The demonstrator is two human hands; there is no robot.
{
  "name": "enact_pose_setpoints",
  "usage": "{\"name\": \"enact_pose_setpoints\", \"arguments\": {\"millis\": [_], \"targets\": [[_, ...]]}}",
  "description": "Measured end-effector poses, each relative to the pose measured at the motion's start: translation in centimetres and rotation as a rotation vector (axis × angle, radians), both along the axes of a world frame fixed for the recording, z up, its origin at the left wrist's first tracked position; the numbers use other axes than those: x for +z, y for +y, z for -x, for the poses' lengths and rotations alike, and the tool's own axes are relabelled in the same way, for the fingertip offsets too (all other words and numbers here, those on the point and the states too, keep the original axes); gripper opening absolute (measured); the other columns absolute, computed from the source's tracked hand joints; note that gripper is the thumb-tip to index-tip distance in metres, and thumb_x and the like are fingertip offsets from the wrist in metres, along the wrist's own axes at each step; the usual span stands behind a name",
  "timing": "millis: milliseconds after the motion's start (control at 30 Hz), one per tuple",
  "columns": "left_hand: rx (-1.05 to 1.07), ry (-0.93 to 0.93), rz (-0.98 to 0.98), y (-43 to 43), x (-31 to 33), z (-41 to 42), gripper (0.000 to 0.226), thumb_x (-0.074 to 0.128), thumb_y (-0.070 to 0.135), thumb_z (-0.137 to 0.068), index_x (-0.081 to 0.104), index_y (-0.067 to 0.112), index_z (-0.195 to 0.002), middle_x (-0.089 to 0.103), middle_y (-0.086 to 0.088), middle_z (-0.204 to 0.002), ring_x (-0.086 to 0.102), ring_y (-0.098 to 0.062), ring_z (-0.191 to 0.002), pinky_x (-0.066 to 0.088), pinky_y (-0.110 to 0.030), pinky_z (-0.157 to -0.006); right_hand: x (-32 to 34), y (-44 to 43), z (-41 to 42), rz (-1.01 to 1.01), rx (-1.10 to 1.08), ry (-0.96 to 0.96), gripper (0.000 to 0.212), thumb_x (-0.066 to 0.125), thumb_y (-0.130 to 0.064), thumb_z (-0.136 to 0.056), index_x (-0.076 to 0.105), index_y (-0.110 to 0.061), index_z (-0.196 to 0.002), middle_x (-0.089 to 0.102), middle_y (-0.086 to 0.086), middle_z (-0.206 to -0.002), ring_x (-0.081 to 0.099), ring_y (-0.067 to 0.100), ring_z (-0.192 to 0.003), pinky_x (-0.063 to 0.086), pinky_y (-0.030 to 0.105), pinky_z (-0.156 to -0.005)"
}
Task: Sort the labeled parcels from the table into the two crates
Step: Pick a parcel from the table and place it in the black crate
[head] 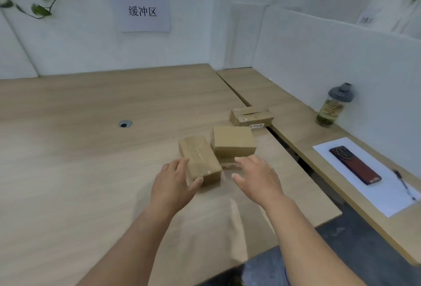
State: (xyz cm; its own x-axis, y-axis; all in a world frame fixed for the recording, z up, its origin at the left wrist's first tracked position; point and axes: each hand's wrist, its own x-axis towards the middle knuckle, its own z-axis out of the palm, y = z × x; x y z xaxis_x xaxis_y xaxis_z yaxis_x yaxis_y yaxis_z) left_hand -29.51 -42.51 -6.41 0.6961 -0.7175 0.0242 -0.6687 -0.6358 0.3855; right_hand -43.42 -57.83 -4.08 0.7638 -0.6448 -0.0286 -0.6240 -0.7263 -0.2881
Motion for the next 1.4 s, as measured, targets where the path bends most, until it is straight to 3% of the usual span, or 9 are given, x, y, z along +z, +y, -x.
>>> {"name": "enact_pose_setpoints", "arguments": {"millis": [333, 600, 800, 867, 1000, 1100, 1167, 1267, 1400], "targets": [[0.101, 0.149, -0.039, -15.0, -0.8, -2.6, 0.066, 0.046, 0.045, -0.096, 0.021, 0.016, -0.150, 0.026, -0.003, -0.155, 0.020, -0.021, -0.143, 0.022, -0.033, -0.113, -3.3, -15.9, -4.4, -0.050, 0.033, 0.058, 0.057, 0.047, -0.039, -0.098, 0.033, -0.016, -0.148, 0.047, 0.005, -0.137, 0.041, 0.023, -0.127, 0.037, 0.034, -0.102], [0.230, 0.315, -0.108, -20.3, -3.0, -4.4, 0.059, 0.048, 0.041, -0.096, 0.030, 0.015, -0.146, 0.046, -0.008, -0.141, 0.044, -0.027, -0.128, 0.036, -0.033, -0.100, -7.4, -20.7, -7.7, -0.294, -0.003, 0.104, 0.042, 0.046, -0.048, -0.095, 0.051, -0.014, -0.119, 0.059, 0.007, -0.116, 0.055, 0.027, -0.107, 0.046, 0.038, -0.083], [0.397, 0.584, 0.105, -21.4, -2.0, -5.5, 0.042, 0.057, 0.035, -0.090, 0.052, 0.017, -0.128, 0.061, -0.007, -0.125, 0.056, -0.026, -0.113, 0.044, -0.034, -0.097, -7.0, -21.7, -8.0, -0.500, -0.039, 0.040, 0.033, 0.054, -0.043, -0.093, 0.055, -0.018, -0.114, 0.063, 0.003, -0.112, 0.057, 0.024, -0.102, 0.047, 0.035, -0.084], [0.395, 0.618, 0.197, -21.2, -1.2, -5.7, 0.045, 0.059, 0.047, -0.084, 0.054, 0.023, -0.123, 0.062, -0.003, -0.117, 0.059, -0.022, -0.104, 0.048, -0.038, -0.094, -6.3, -21.9, -8.3, -0.505, -0.056, -0.018, 0.034, 0.058, -0.035, -0.090, 0.052, -0.022, -0.121, 0.062, 0.003, -0.112, 0.056, 0.024, -0.102, 0.048, 0.037, -0.086], [0.422, 0.690, 0.377, -19.9, 0.3, -6.3, 0.070, 0.052, 0.076, -0.069, 0.052, 0.034, -0.124, 0.056, -0.002, -0.119, 0.058, -0.021, -0.109, 0.050, -0.045, -0.094, -3.9, -21.2, -8.7, -0.527, -0.043, -0.192, 0.064, 0.058, -0.019, -0.091, 0.031, -0.034, -0.147, 0.047, 0.000, -0.128, 0.050, 0.019, -0.112, 0.039, 0.030, -0.086], [0.463, 0.787, 0.555, -19.1, 1.8, -6.6, 0.046, 0.051, 0.058, -0.089, 0.050, 0.026, -0.122, 0.059, -0.004, -0.116, 0.062, -0.021, -0.100, 0.056, -0.042, -0.081, -2.5, -20.4, -8.8, -0.791, -0.054, -0.394, 0.042, 0.058, -0.014, -0.092, 0.048, -0.038, -0.125, 0.055, -0.006, -0.115, 0.055, 0.019, -0.111, 0.047, 0.035, -0.093], [0.499, 0.869, 0.667, -18.2, 2.4, -6.9, 0.038, 0.048, 0.057, -0.091, 0.049, 0.024, -0.110, 0.059, -0.004, -0.114, 0.061, -0.020, -0.097, 0.054, -0.041, -0.076, -2.0, -19.4, -9.0, -1.062, -0.124, -0.508, 0.018, 0.060, -0.024, -0.094, 0.056, -0.022, -0.111, 0.061, 0.003, -0.112, 0.063, 0.024, -0.102, 0.052, 0.042, -0.093], [0.551, 0.894, 0.758, -16.3, 3.3, -7.2, 0.050, 0.043, 0.064, -0.089, 0.051, 0.019, -0.109, 0.061, -0.004, -0.113, 0.061, -0.020, -0.102, 0.055, -0.046, -0.082, -1.4, -17.6, -9.5, -1.308, -0.221, -0.636, 0.040, 0.053, -0.047, -0.095, 0.060, -0.010, -0.108, 0.063, 0.011, -0.104, 0.066, 0.029, -0.090, 0.051, 0.047, -0.093], [0.574, 0.947, 0.850, -13.1, 3.8, -7.2, 0.049, 0.049, 0.059, -0.089, 0.061, 0.017, -0.113, 0.064, -0.004, -0.104, 0.064, -0.016, -0.091, 0.055, -0.035, -0.070, -0.4, -14.9, -10.4, -1.347, -0.280, -0.650, 0.052, 0.046, -0.059, -0.092, 0.064, -0.011, -0.086, 0.062, 0.008, -0.084, 0.062, 0.025, -0.077, 0.052, 0.047, -0.090]]}}
